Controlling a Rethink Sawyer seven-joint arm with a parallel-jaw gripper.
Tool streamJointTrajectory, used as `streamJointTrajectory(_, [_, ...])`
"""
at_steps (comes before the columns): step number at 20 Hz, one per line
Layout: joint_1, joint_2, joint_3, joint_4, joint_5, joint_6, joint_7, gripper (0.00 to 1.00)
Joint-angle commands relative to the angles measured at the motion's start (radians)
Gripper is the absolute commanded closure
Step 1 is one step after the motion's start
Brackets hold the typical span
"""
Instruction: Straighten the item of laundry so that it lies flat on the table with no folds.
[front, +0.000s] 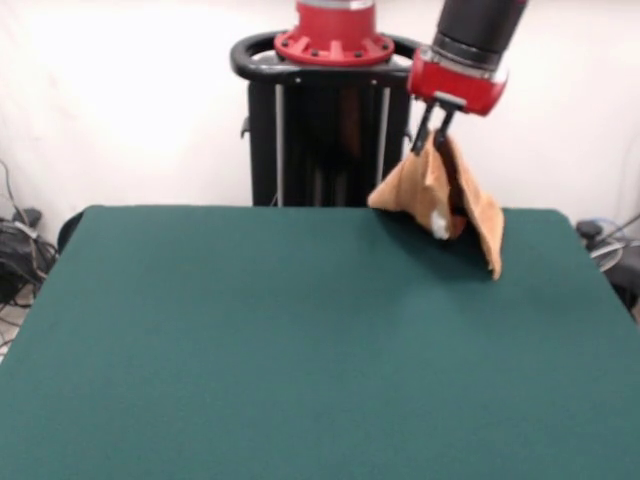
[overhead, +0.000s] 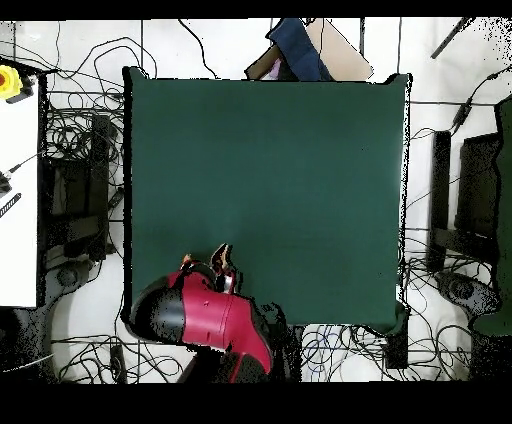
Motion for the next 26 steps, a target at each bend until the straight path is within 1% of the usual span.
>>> streamJointTrajectory(1, [-0.096,0.035,0.067,-0.169,-0.077,0.055,-0.007,1.0])
streamJointTrajectory(6, [-0.209,0.031,0.133,-0.235,-0.147,0.094,-0.091,1.0])
streamJointTrajectory(13, [-0.327,0.036,0.228,-0.282,-0.234,0.104,-0.126,1.0])
streamJointTrajectory(17, [-0.419,0.04,0.303,-0.307,-0.282,0.12,-0.18,1.0])
streamJointTrajectory(24, [-0.593,0.056,0.46,-0.308,-0.389,0.067,-0.231,1.0])
streamJointTrajectory(26, [-0.664,0.063,0.532,-0.296,-0.428,-0.014,-0.233,1.0])
